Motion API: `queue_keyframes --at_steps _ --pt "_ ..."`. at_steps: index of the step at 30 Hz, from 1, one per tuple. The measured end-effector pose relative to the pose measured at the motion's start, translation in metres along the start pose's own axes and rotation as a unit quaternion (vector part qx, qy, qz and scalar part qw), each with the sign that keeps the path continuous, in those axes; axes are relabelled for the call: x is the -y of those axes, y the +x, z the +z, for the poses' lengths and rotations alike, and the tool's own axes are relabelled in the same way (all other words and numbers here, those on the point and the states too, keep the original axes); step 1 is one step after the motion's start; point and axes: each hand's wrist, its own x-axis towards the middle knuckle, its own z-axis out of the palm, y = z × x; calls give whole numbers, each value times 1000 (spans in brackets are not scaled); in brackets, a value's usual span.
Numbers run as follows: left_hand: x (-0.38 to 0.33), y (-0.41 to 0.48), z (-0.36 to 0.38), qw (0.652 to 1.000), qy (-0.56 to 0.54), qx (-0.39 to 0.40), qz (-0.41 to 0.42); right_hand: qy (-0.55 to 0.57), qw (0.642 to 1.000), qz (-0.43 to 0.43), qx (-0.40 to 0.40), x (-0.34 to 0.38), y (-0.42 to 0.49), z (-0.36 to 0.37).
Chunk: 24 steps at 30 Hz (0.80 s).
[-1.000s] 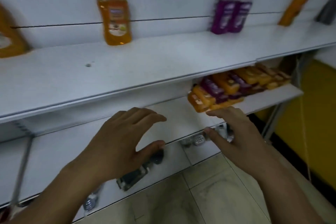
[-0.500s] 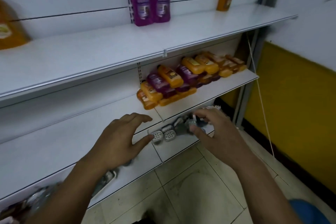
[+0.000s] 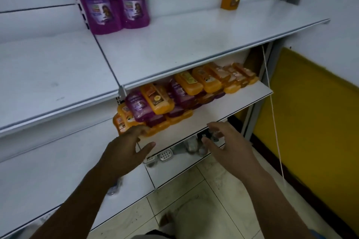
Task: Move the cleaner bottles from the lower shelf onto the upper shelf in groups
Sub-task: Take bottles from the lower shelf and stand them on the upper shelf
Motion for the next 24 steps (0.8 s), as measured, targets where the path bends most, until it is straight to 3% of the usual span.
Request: queue_keyframes --at_steps 4,6,12,20,24 --pt "5 46 28 991 -110 8 -73 82 995 59 1 -26 51 10" --pt "2 69 42 970 -188 -22 -150 171 980 102 11 -36 80 15" --pt "-15 112 77 845 -419 -132 -306 277 942 180 64 -68 169 26" --pt "-37 151 101 698 -580 -256 -333 471 787 348 192 -98 255 45" --pt "-47 167 106 636 -626 -296 -341 476 767 372 217 -94 275 57"
